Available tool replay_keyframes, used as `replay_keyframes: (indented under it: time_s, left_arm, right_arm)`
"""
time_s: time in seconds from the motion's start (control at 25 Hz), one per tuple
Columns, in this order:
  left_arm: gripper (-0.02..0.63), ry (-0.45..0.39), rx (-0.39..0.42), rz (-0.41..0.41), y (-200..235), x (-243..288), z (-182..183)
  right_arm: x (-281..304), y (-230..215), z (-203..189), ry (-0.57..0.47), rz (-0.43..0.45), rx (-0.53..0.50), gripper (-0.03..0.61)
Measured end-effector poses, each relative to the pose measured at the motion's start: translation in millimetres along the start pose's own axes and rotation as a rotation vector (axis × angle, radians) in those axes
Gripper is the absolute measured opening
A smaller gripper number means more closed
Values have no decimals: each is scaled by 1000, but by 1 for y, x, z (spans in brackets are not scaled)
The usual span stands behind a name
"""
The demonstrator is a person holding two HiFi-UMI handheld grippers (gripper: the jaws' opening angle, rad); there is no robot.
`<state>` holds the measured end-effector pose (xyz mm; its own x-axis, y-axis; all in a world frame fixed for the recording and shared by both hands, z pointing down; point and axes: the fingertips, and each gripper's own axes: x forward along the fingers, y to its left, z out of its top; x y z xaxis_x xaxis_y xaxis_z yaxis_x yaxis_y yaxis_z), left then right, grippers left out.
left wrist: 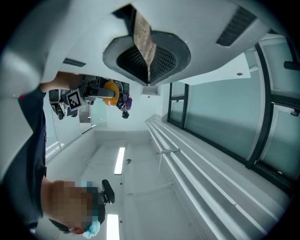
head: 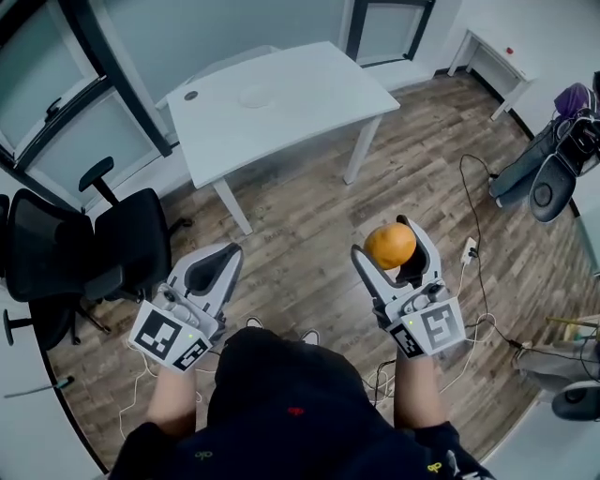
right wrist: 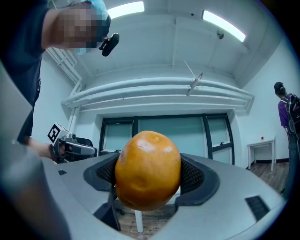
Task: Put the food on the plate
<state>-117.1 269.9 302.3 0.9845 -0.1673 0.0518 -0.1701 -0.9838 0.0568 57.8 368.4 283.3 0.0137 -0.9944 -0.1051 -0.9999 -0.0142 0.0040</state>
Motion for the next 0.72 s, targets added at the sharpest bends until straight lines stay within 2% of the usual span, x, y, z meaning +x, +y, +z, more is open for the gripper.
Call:
replay_keyframes:
  time_s: [0.16,0.36,0.52,0.72]
  left_arm:
    - [35,8,-2,-23,3,18,-3]
    - [35,-10,-6,-56,28,56,-2]
    - [35,-28,-15,-89,63,93,0]
    - [34,-44,2,-108,126,136,12]
  right_arm:
    - [9,-14,-4,12,-6,-12,373]
    - [37,-40,-4,22,-23,-36,371]
    - [69,-65,-5,39,-57,-63,373]
    - [134,-92,-6,54,-75,-88,373]
